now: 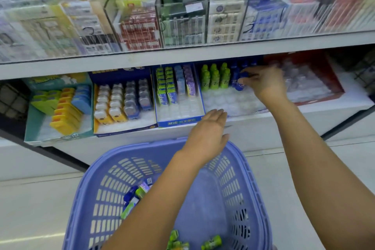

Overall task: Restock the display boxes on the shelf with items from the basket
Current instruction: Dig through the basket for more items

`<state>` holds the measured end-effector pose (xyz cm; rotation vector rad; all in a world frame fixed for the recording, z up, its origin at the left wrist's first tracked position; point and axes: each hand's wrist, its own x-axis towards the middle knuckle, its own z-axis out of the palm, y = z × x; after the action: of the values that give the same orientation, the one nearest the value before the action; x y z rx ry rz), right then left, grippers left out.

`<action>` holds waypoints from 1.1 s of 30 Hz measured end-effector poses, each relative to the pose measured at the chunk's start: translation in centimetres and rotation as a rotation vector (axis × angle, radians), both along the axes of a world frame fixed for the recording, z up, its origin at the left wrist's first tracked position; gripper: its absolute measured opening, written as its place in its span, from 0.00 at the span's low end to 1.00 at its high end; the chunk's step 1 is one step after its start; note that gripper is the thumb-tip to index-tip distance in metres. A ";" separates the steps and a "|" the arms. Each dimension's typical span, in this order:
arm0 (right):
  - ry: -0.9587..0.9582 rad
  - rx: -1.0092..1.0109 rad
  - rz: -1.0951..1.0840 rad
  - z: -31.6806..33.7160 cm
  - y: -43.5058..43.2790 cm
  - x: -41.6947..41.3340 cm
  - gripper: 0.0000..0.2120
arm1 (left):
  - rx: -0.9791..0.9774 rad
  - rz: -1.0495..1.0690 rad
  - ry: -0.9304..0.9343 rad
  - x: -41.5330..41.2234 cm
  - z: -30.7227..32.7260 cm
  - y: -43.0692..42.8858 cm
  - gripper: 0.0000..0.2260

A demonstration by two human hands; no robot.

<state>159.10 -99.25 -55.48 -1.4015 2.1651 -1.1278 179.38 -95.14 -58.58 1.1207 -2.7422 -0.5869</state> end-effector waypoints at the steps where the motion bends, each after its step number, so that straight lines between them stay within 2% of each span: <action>1: 0.011 0.007 0.006 0.0 -0.2 -0.2 0.16 | -0.014 -0.001 0.000 0.0 -0.2 0.0 0.28; 4: 0.019 0.022 0.034 0.2 -0.8 -0.5 0.14 | -0.034 -0.009 0.013 0.0 -0.3 0.0 0.28; 8: 0.179 0.109 0.081 1.0 -1.6 -0.1 0.12 | -0.035 0.000 0.007 -0.2 -0.2 -0.2 0.28; 12: 0.243 0.131 0.058 0.6 -1.4 0.0 0.12 | -0.033 -0.005 0.009 -0.3 -0.3 -0.1 0.28; 16: 0.205 0.124 0.045 0.0 -1.4 0.0 0.09 | -0.031 -0.017 0.004 -0.2 -0.6 -0.3 0.28; 22: 0.132 0.147 -0.015 -0.8 -1.8 0.3 0.13 | 0.013 -0.018 -0.040 -0.4 -0.5 -0.6 0.29; 24: 0.155 0.177 0.015 -0.1 -1.5 0.6 0.14 | 0.078 -0.018 0.016 -0.1 0.4 -0.5 0.27; 26: 0.205 0.182 0.036 0.5 -0.8 1.1 0.16 | 0.128 0.020 0.162 1.1 1.0 0.0 0.24; 29: 0.280 0.059 -0.011 0.8 1.2 3.4 0.19 | 0.155 0.131 0.327 4.6 0.1 0.8 0.16; 31: 0.249 0.000 0.077 0.7 3.0 6.7 0.13 | 0.294 0.231 0.281 7.3 -1.6 1.1 0.11; 33: 0.131 0.133 0.336 -0.4 4.8 10.8 0.07 | 0.406 0.320 0.066 9.7 -3.9 1.2 0.10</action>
<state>169.88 -94.45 -55.89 -1.7361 1.9472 -0.7753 189.08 -93.91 -62.47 1.5498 -2.3718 -1.1361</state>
